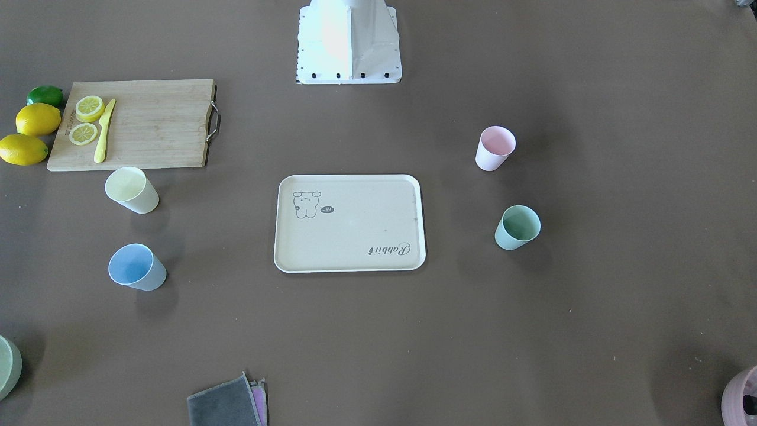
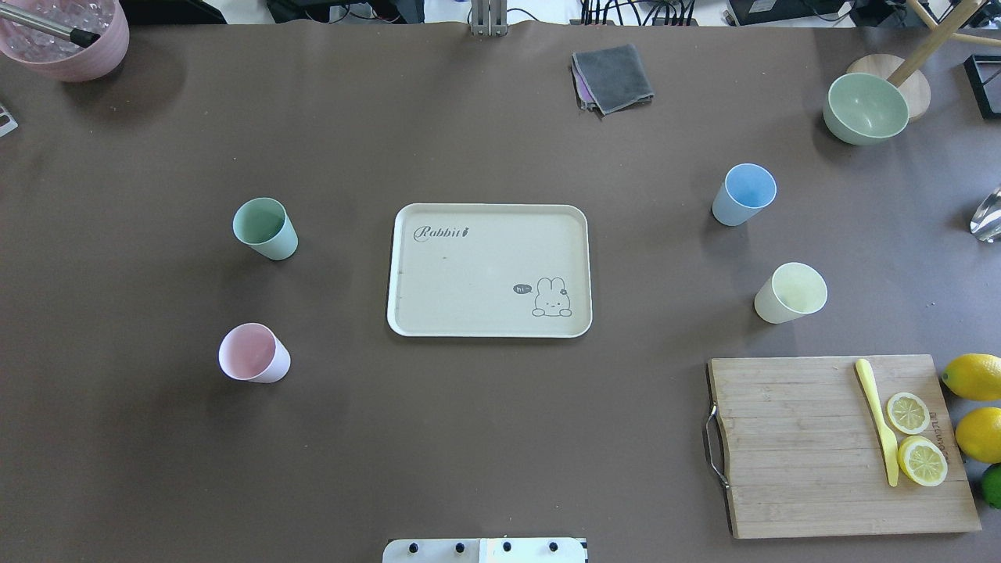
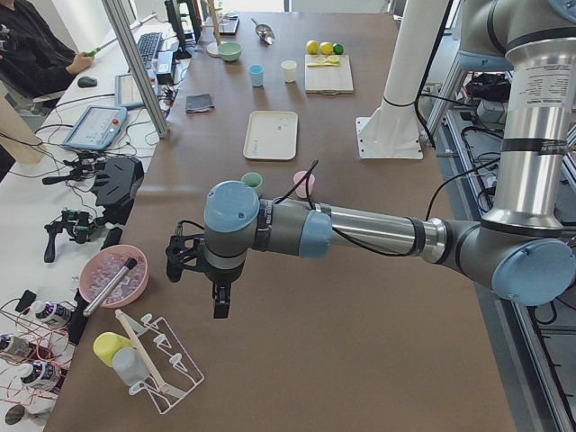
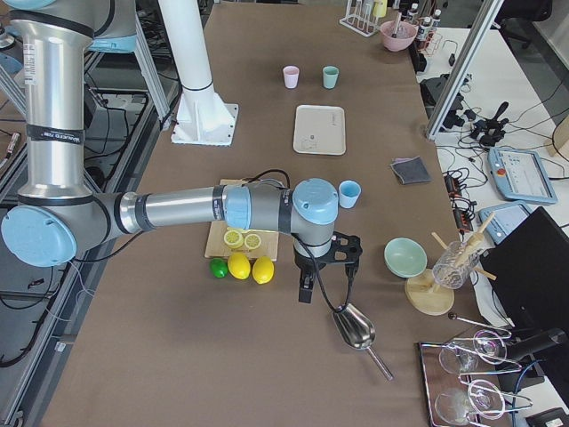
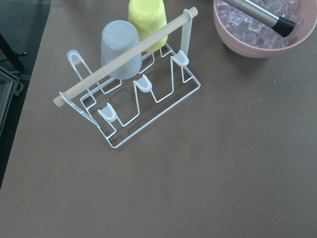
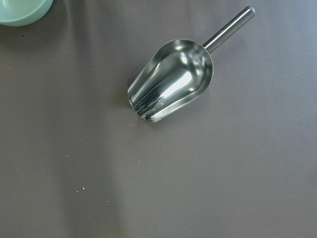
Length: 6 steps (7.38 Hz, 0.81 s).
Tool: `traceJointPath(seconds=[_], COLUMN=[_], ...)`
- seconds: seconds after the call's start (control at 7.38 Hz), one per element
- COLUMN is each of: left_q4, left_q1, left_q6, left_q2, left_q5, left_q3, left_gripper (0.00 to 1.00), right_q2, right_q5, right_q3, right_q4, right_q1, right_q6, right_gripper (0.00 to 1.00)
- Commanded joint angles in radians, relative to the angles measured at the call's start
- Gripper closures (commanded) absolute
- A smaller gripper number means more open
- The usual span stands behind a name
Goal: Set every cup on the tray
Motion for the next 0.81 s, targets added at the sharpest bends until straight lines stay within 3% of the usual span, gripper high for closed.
traceJointPath(seconds=[0.0, 0.68], left_q4=[0.0, -0.002], left_q1=[0.0, 0.069], left_q6=[-0.001, -0.006], left_q2=[0.0, 0.0], left_q5=[0.0, -0.002], left_q3=[0.0, -0.003], left_gripper=[0.02, 0.02], right_q2=[0.001, 0.0], right_q5=[0.0, 0.001], right_q3=[0.001, 0.006], right_q4=[0.0, 0.0], right_q1=[0.0, 0.0], right_q6=[0.003, 0.003], right_gripper=[0.0, 0.0])
